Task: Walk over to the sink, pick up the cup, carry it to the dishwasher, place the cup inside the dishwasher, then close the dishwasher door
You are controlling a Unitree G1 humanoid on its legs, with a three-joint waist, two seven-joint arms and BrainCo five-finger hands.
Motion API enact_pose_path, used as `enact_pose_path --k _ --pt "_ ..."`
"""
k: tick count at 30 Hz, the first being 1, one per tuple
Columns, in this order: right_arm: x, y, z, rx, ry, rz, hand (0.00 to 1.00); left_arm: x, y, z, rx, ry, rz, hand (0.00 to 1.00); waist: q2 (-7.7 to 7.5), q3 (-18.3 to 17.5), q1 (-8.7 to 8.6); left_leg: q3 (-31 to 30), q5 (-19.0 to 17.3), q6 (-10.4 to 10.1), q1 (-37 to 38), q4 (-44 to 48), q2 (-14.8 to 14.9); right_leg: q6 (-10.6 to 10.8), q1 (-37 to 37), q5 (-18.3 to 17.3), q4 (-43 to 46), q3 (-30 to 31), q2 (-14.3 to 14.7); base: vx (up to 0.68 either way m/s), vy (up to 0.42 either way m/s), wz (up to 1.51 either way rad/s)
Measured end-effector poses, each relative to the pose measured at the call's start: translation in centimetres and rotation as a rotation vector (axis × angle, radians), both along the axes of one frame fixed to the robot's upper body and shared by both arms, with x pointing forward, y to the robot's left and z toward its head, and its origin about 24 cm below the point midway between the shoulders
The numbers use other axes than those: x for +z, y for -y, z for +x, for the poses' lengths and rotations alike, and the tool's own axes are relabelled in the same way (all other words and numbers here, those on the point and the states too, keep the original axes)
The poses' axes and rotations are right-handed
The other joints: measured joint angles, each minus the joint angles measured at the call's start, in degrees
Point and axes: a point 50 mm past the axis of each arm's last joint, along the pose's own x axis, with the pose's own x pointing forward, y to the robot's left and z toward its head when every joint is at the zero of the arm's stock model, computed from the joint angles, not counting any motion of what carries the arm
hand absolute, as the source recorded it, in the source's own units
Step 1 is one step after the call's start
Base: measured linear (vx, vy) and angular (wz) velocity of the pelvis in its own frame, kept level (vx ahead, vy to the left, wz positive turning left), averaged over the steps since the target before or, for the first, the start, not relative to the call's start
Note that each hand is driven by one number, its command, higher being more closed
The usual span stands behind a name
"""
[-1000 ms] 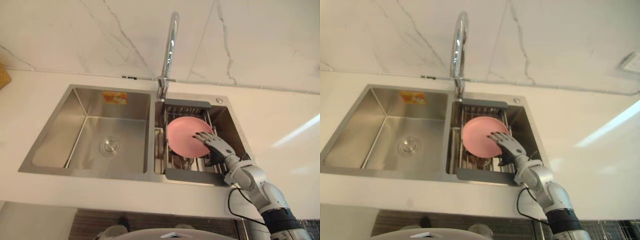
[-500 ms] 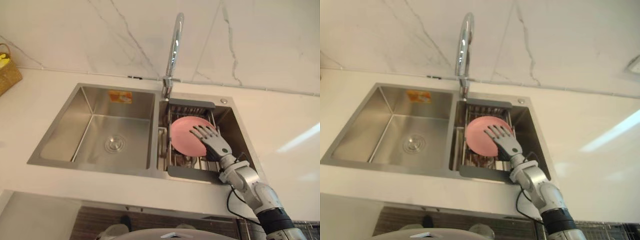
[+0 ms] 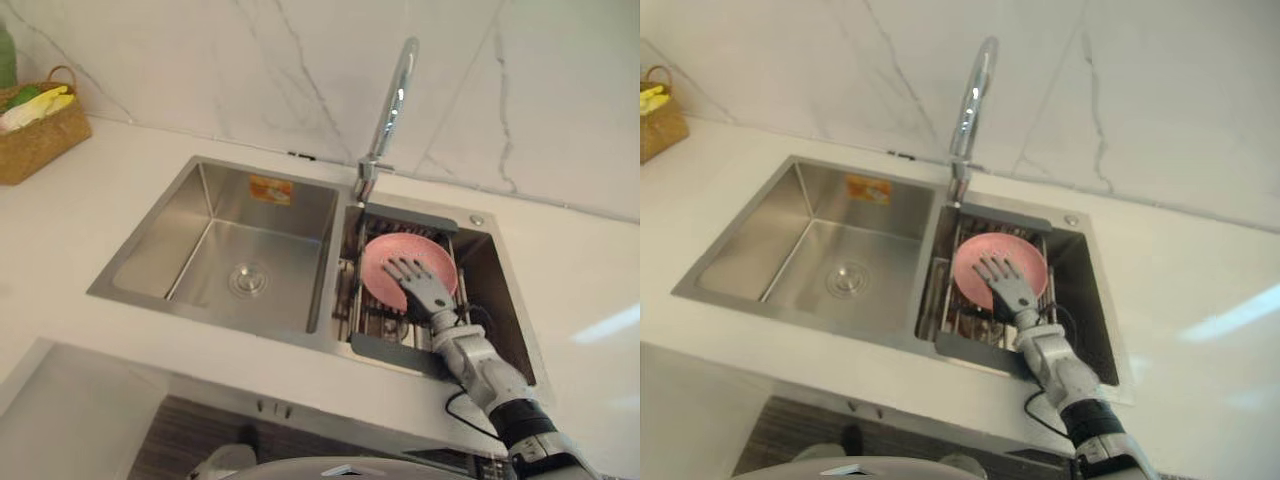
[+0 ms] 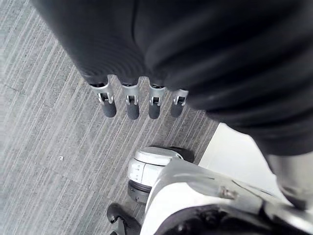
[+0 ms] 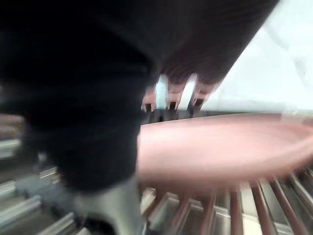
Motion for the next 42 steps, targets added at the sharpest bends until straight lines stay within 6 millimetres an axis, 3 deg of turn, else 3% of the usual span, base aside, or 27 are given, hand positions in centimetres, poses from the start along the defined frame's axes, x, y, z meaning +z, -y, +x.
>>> enact_pose_path --k 19,20,29,36,42 --pt "-0.7 0.6 -0.1 -0.042 0.015 -0.034 0.0 0.2 -0.8 0.4 -0.054 -0.005 0.025 0.0 -1.01 0.77 0.28 0.23 -0.27 0.24 -0.08 0.0 -0.11 -0.06 0.27 -0.39 0.08 0.22 -0.01 0.0 0.0 0.0" --pt "-0.7 0.7 -0.1 -0.043 0.024 -0.044 1.0 0.2 -0.8 0.4 -0.054 -0.005 0.025 0.0 -1.05 0.78 0.3 0.25 -0.29 0.26 -0.07 0.0 -0.14 -0.11 0.28 -0.42 0.08 0.27 -0.04 0.0 0.0 0.0" --pt "-0.6 1.2 -0.2 -0.071 0.049 -0.04 1.0 0.2 -0.8 0.4 -0.056 -0.007 0.025 0.0 -1.08 0.78 0.0 -0.2 -0.3 0.29 -0.12 0.0 -0.41 -0.27 0.2 -0.59 0.16 0.23 -0.2 0.0 0.0 0.01" --pt "1.0 2.5 -0.3 -0.169 0.294 0.004 1.0 0.1 -0.6 0.2 -0.069 -0.012 0.021 0.0 -0.71 0.79 -0.72 -1.17 -0.28 0.28 -0.66 0.0 -1.14 0.11 -0.13 -0.85 0.54 0.01 -0.76 0.01 0.0 0.06" --pt "1.7 2.6 -0.4 -0.169 0.393 0.018 1.0 0.1 -0.7 0.3 -0.109 -0.005 0.026 0.0 -0.66 0.82 -1.04 -1.14 -0.3 0.3 -0.91 0.01 -1.24 0.04 -0.44 -0.84 0.51 0.22 -0.78 0.01 -0.003 0.0"
